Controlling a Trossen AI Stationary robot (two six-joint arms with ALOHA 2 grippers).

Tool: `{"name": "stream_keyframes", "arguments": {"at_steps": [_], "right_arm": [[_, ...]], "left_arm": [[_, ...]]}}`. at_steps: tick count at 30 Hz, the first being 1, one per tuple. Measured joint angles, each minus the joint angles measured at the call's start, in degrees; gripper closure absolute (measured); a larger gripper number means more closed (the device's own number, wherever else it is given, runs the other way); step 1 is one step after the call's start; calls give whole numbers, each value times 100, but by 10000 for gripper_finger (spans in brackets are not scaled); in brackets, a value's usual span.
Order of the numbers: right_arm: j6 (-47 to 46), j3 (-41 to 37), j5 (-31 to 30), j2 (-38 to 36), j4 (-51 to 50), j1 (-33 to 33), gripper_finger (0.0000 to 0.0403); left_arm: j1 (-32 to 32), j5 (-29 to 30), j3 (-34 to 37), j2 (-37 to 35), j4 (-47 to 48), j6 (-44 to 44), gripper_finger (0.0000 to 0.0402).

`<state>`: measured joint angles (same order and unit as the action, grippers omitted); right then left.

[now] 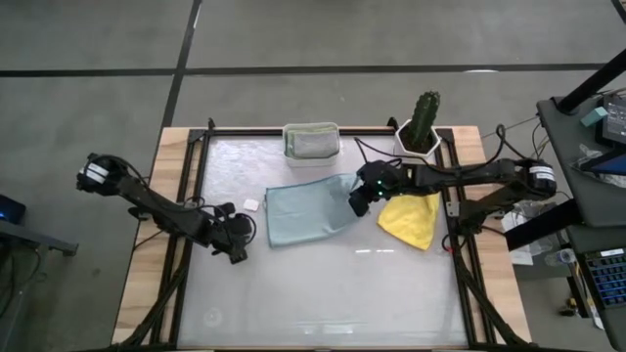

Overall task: Fold microfiber towels
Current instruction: Fold the light blue cloth

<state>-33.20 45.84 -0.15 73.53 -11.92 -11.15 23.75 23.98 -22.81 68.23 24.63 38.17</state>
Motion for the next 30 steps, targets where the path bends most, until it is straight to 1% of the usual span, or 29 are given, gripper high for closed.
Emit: {"name": "stream_keyframes", "arguments": {"at_steps": [5, 8, 12, 19, 24, 30], "right_arm": [[-12, 416, 47, 409, 23, 119, 394], [14, 801, 276, 896, 22, 215, 394], [251, 1551, 459, 1646, 59, 328, 394], [680, 2978, 510, 2930, 21, 427, 394], [878, 3812, 508, 3687, 16, 471, 394], [1055, 4583, 503, 4490, 22, 554, 394]], "left_arm": [[1, 63, 87, -3, -114, 48, 303], [0, 97, 296, -3, -566, 31, 310], [0, 109, 552, -3, -1270, -144, 318], [0, 283, 835, -1, -1988, -122, 323], [9, 508, 857, 4, -2167, -129, 323], [7, 562, 860, 8, -2227, -133, 323]]}}
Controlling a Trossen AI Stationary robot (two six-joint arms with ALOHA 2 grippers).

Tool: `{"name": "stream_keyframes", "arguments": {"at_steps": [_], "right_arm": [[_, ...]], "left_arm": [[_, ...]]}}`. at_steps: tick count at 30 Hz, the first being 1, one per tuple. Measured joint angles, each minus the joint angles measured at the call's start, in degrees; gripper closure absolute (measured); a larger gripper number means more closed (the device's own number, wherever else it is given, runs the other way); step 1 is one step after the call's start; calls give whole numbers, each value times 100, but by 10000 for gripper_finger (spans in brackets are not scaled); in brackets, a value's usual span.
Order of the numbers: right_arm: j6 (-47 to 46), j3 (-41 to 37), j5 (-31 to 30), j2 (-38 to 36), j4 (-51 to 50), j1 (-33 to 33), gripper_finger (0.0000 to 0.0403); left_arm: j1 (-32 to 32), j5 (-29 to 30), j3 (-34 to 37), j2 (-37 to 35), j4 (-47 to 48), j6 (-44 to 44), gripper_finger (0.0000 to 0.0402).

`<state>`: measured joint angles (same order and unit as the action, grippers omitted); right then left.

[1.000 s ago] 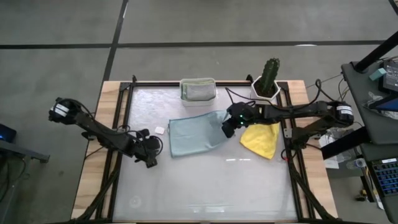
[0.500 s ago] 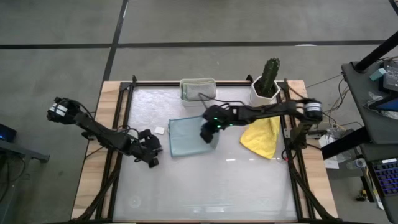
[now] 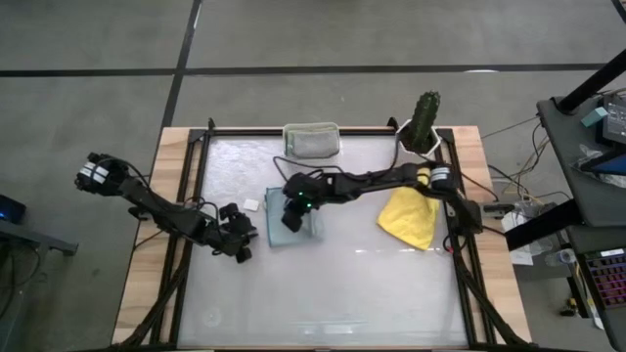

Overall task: Fold microfiber towels
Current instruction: Fold the light blue cloth

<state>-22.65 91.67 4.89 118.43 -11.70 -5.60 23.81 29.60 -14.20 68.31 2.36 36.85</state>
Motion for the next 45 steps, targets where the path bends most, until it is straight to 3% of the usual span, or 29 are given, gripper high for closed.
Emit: {"name": "stream_keyframes", "arguments": {"at_steps": [12, 24, 29, 37, 45], "right_arm": [[298, 637, 3, 671, -16, 34, 383], [357, 783, 7, 671, 16, 74, 243], [916, 831, 8, 466, -652, 72, 210], [1797, 711, -37, 3, -2218, 22, 211], [1883, -30, -37, -102, -1226, -233, 220]], "left_arm": [[-7, 75, 10, 4, -146, 20, 323], [-9, 119, 10, 4, -244, 25, 323], [-7, 125, 10, 3, -373, 27, 323], [-7, 138, 12, 284, -724, 28, 323], [-2, 333, 10, 1071, -1758, -137, 323]]}}
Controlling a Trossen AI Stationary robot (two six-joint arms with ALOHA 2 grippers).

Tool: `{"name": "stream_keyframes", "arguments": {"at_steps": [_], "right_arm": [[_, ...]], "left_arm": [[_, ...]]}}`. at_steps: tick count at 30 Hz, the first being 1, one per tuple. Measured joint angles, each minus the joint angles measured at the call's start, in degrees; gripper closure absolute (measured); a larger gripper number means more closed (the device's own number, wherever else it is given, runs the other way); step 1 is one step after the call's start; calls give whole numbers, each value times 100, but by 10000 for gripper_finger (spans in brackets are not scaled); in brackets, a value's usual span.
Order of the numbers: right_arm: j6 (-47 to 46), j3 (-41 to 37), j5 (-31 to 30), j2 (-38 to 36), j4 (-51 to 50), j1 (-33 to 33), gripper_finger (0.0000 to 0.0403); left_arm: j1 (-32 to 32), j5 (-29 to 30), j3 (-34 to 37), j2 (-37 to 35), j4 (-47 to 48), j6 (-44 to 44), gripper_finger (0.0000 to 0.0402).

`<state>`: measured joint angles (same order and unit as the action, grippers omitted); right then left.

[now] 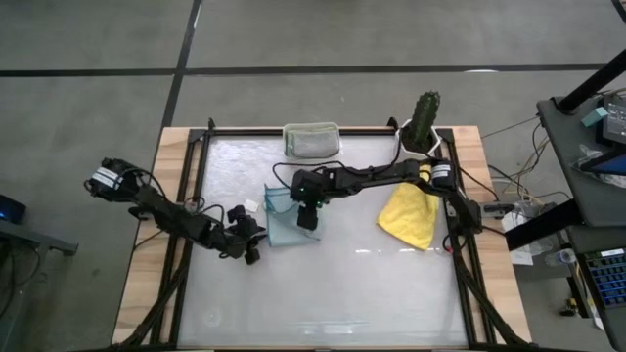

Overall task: Fold microfiber towels
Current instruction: Fold the light blue cloth

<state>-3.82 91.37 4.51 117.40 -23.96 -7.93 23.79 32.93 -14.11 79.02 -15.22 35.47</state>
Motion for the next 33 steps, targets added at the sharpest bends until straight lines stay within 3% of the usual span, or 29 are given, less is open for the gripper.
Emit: {"name": "stream_keyframes", "arguments": {"at_steps": [9, 17, 24, 33], "right_arm": [[-176, -540, 335, 5, 1161, -136, 240], [-218, -760, 400, 89, 1629, -29, 382], [-415, -527, 781, 45, 1667, 200, 393], [-526, -387, 764, 72, 2106, 703, 394]], "left_arm": [[-7, -62, 0, 101, -232, -143, 323], [-7, -62, 2, 116, -236, -143, 323], [-4, -68, 20, 116, -252, -143, 323], [-4, -77, 22, 118, -247, -143, 323]]}}
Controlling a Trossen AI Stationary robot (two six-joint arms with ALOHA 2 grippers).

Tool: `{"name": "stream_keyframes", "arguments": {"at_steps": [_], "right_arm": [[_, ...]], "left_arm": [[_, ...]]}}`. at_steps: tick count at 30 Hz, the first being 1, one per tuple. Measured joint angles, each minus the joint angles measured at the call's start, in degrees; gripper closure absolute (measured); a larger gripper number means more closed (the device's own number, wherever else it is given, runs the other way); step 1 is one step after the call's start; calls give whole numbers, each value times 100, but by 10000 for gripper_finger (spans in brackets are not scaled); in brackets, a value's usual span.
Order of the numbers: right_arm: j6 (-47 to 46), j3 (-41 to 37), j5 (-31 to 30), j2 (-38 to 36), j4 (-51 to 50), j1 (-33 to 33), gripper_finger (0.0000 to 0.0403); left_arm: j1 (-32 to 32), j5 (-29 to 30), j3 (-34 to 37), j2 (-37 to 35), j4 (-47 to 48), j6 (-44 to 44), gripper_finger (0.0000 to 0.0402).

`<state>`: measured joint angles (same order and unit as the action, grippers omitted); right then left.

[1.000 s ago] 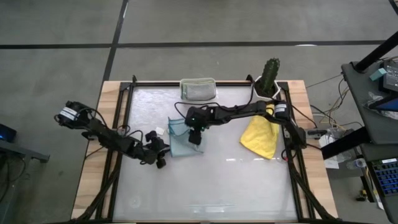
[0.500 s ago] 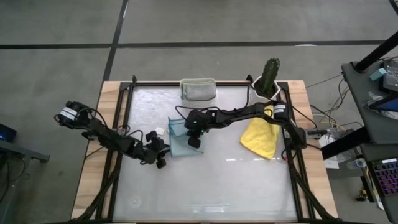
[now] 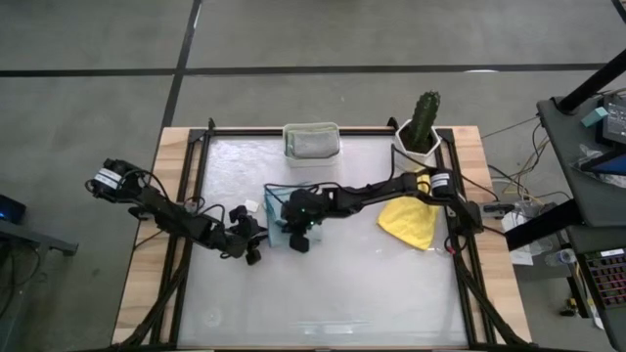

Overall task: Fold microfiber towels
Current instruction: Fold the light blue cloth

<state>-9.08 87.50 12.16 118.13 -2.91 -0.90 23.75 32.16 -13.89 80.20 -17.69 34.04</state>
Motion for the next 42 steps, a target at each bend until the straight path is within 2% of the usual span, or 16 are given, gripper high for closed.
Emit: {"name": "stream_keyframes", "arguments": {"at_steps": [5, 9, 15, 20, 24, 28, 31, 37, 40, 42], "right_arm": [[-195, -1, -65, 0, 479, 126, 394], [-295, -2, -641, 2, 506, 168, 394], [-137, -2, -545, 7, 537, 244, 388], [-139, -2, -451, 103, 652, 312, 347], [-70, 20, -30, 325, 786, 332, 299], [132, 37, 191, 248, 589, 316, 257], [386, 39, 309, 67, 154, 240, 235], [780, 32, 285, -376, -981, 98, 217], [932, -114, 283, -586, -1202, 36, 216], [1050, -300, 277, -730, -1151, -9, 216]], "left_arm": [[0, -4, 0, 0, 4, 4, 323], [0, -6, 0, 1, 4, 6, 323], [0, -8, 0, 2, 10, 5, 323], [0, -10, 0, 2, 10, 7, 323], [0, -12, 4, 2, 11, 7, 323], [-1, -102, 2, -34, 29, 5, 323], [-9, -423, 4, -167, 69, 9, 323], [11, -1645, 15, -720, 170, 27, 323], [9, -2202, 12, -1058, 266, 174, 323], [9, -2315, 11, -1277, 454, 338, 323]]}}
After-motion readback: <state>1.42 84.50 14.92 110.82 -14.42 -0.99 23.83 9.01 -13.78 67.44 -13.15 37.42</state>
